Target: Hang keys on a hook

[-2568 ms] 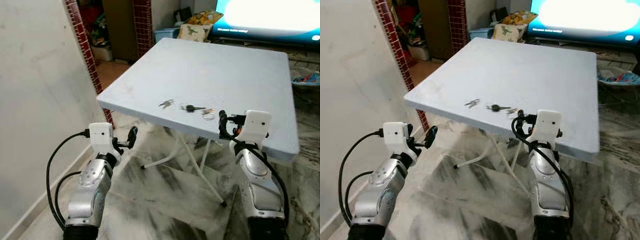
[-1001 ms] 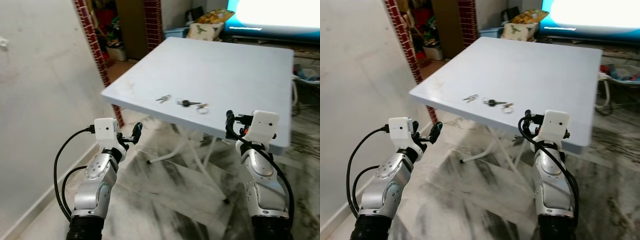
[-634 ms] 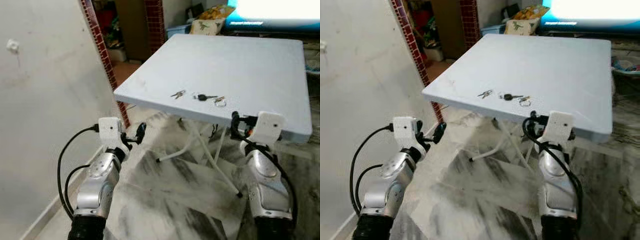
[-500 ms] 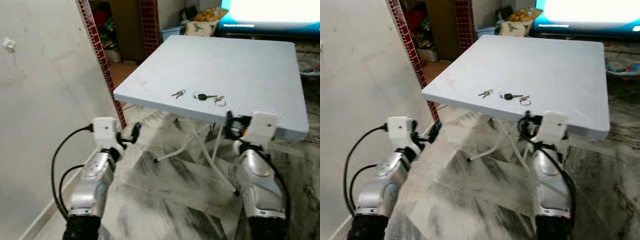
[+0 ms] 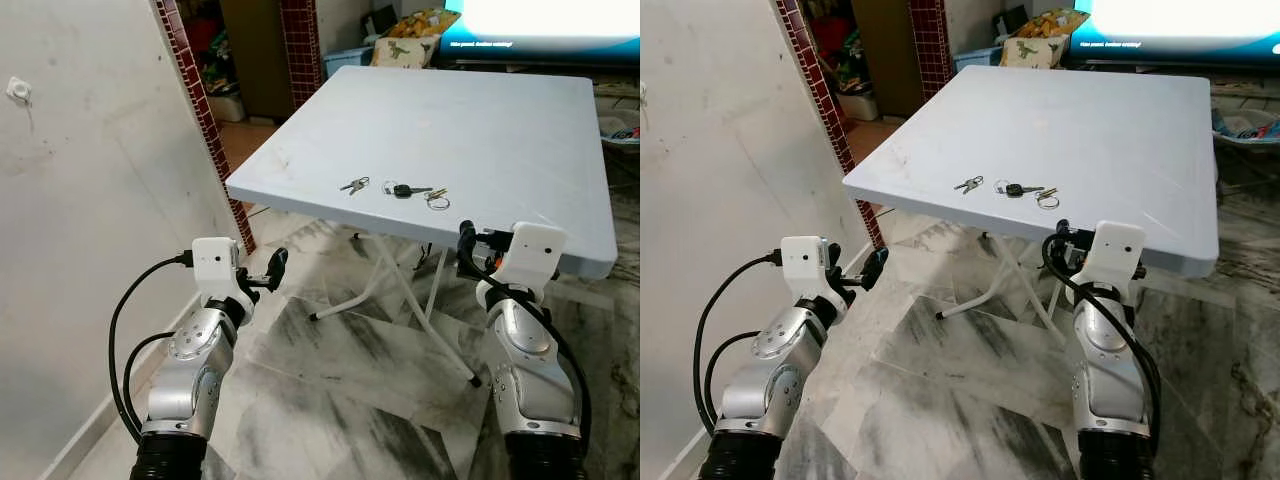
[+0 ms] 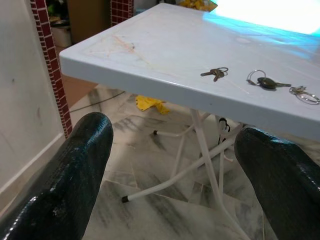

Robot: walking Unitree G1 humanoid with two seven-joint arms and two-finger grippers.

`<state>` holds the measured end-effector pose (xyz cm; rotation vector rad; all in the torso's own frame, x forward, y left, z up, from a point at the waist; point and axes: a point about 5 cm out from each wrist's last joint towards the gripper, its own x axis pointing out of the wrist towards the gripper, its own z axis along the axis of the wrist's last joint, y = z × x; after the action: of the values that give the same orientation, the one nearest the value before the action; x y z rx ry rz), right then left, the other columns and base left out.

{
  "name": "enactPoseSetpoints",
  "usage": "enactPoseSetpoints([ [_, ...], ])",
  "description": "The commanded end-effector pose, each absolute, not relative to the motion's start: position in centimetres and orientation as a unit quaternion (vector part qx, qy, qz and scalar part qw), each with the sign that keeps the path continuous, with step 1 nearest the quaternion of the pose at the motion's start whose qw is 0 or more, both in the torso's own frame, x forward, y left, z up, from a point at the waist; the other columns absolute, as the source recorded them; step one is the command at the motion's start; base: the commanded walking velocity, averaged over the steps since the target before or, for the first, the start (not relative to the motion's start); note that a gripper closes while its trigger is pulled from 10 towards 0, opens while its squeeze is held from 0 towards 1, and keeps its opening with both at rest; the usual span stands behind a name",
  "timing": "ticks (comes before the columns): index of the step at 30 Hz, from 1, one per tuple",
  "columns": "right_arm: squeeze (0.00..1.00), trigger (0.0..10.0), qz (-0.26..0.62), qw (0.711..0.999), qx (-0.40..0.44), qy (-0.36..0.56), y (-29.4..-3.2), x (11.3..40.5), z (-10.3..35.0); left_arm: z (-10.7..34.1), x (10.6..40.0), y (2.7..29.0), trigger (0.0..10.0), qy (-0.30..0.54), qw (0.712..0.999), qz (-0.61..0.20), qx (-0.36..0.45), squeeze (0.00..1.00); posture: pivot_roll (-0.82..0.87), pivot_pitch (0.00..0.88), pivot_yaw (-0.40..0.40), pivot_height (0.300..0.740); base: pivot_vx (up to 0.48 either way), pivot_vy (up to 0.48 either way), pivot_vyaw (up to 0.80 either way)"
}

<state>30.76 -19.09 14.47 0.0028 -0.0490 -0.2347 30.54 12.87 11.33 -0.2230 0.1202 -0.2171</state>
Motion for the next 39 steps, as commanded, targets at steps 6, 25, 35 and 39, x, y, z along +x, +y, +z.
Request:
enactPoseSetpoints([
  [6, 0.0, 10.0, -0.104, 0.994, 0.002, -0.034, -18.38, 31.08, 15.02, 11.73, 30.68, 13.29, 10.0, 0.055, 0.987, -0.105, -0.107, 0.0, -0.06, 0.0, 0.127, 0.74, 0.0, 0.0, 0.0],
  [25, 0.0, 10.0, -0.104, 0.994, 0.002, -0.034, -18.38, 31.08, 15.02, 11.73, 30.68, 13.29, 10.0, 0.055, 0.987, -0.105, -0.107, 0.0, -0.06, 0.0, 0.127, 0.74, 0.0, 0.0, 0.0],
  [35, 0.0, 10.0, -0.104, 0.994, 0.002, -0.034, -18.38, 31.08, 15.02, 11.73, 30.68, 13.29, 10.0, 0.055, 0.987, -0.105, -0.107, 0.0, -0.06, 0.0, 0.127, 0.74, 0.0, 0.0, 0.0],
  [39, 0.0, 10.0, -0.104, 0.994, 0.002, -0.034, -18.38, 31.08, 15.02, 11.73, 30.68, 13.29, 10.0, 0.055, 0.987, -0.105, -0.107, 0.0, -0.06, 0.0, 0.127, 0.74, 0.0, 0.0, 0.0],
])
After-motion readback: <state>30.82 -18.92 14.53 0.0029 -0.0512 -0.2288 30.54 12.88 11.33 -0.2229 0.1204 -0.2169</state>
